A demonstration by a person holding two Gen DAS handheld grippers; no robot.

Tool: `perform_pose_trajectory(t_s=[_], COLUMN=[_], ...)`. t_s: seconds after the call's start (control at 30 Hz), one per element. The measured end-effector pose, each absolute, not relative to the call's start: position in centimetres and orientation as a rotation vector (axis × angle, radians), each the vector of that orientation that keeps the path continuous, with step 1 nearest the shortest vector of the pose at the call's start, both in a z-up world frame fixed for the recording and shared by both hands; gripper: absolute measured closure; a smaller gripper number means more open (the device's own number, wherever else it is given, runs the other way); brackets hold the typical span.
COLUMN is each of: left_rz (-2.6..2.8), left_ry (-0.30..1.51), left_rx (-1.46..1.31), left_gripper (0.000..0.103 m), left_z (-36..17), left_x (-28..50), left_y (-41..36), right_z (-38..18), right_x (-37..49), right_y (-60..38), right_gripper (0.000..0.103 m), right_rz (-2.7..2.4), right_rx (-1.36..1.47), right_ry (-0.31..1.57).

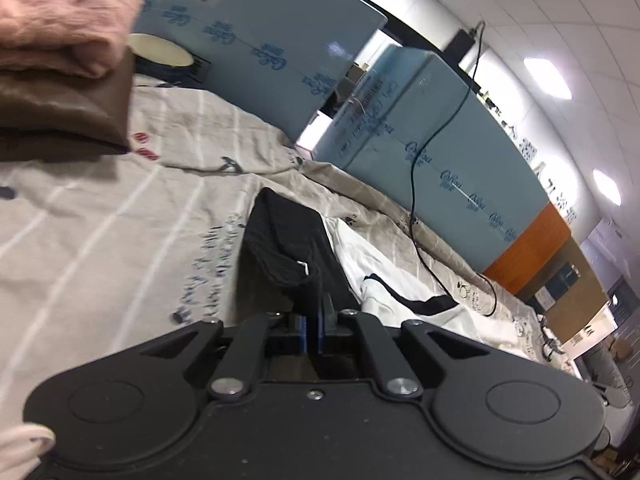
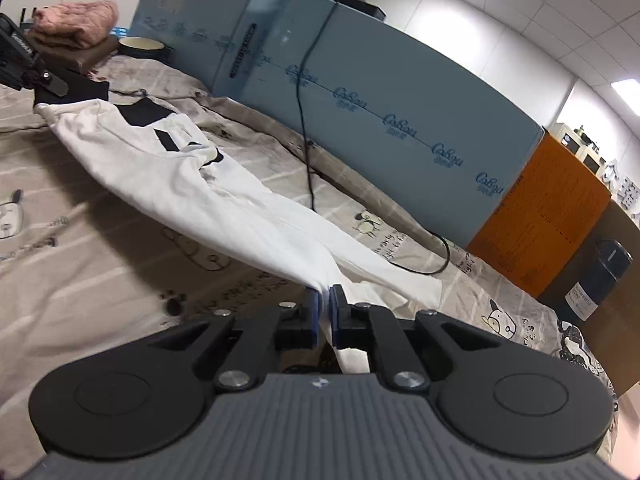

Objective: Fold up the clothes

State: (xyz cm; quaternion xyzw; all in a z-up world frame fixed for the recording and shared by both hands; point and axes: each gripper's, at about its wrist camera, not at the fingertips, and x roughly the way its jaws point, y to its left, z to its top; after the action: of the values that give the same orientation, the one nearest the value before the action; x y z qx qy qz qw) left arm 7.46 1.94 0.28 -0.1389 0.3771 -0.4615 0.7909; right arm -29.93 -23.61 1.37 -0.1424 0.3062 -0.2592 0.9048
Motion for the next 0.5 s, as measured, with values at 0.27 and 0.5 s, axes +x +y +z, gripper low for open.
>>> perform_pose_trajectory(t_s=[0.27, 0.5], left_rz=[-0.946, -0.836], left_ry=[0.823, 0.559], left_rx=[-0.201, -0.028], left_gripper=[0.096, 0.052], left_z=[-0.6, 2.1], left_x=[6.3, 5.9], left_y=[6.8, 7.2], right_z=[0.4, 1.4], right_x=[-32.3, -34.9], right_y=[-20.0, -22.3], right_gripper=[0.095, 0.045], right_rz=[-0.352, -0.289], right_rx=[-0.174, -0.007], right_ry=[0.674, 0.497])
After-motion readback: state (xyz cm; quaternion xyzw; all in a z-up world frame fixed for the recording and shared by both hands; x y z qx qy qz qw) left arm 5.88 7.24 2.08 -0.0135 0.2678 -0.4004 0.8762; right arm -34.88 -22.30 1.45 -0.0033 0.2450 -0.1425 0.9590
